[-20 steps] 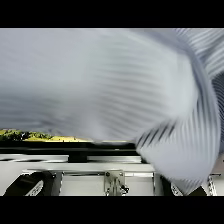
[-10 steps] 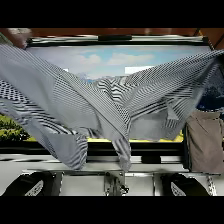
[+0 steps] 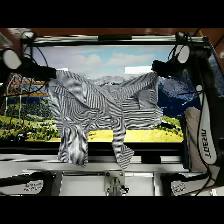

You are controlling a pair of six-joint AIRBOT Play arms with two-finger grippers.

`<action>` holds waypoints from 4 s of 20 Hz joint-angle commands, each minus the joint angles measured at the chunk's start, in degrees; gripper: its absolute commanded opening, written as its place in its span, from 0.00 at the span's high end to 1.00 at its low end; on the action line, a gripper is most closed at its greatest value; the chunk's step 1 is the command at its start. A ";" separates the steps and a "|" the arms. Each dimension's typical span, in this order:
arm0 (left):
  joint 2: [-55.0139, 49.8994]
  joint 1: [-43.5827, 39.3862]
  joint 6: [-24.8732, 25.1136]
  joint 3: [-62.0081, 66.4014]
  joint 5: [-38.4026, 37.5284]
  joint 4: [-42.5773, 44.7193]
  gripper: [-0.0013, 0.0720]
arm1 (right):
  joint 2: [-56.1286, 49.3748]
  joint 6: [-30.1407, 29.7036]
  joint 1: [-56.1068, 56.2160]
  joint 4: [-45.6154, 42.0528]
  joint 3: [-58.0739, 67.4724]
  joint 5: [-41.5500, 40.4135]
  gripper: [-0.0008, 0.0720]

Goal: Fold the shirts.

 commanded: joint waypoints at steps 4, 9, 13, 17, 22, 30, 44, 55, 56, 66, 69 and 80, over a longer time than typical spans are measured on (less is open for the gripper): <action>-11.56 1.99 2.99 10.95 -12.55 -1.57 0.01 | -3.87 -7.30 -3.28 8.96 1.42 -0.26 0.20; -4.24 13.38 5.33 6.01 -21.35 -17.81 0.22 | 5.16 -14.23 -13.25 5.07 -1.03 22.18 0.21; 4.50 22.16 10.01 -18.88 -17.90 -23.32 0.13 | 13.79 -17.81 -18.12 10.12 -15.04 21.53 0.21; 7.04 27.87 12.46 -35.65 -4.31 -29.42 0.21 | 16.44 -20.59 -18.51 18.49 -22.14 20.85 0.21; -1.07 27.19 17.70 -38.23 1.05 -34.58 0.22 | 16.41 -20.35 -18.51 22.71 -23.26 18.69 0.21; -6.08 26.71 19.87 -38.23 5.79 -38.93 0.71 | 16.41 -19.12 -18.51 20.15 -23.61 22.34 0.08; 5.46 26.75 23.96 -36.37 3.39 -39.10 0.91 | 10.80 -21.46 -14.27 32.24 -53.92 -1.53 0.10; 13.18 26.75 27.36 -20.13 2.34 -48.11 0.91 | 16.85 -28.48 -13.20 33.90 -37.27 -1.57 0.88; 14.47 26.75 27.41 -14.08 2.40 -51.08 0.91 | 19.32 -29.44 -13.18 33.83 -32.02 -0.98 0.88; 26.05 26.77 25.64 32.79 27.45 -64.30 0.91 | 36.04 -23.02 -13.20 24.11 21.53 -11.10 0.88; 32.79 26.77 25.86 26.25 29.00 -59.91 0.92 | 40.61 -20.74 -13.20 17.59 21.49 -4.11 0.88; 38.47 26.75 27.26 23.58 19.21 -50.71 0.91 | 43.28 -19.15 -13.14 19.63 21.49 -0.57 0.88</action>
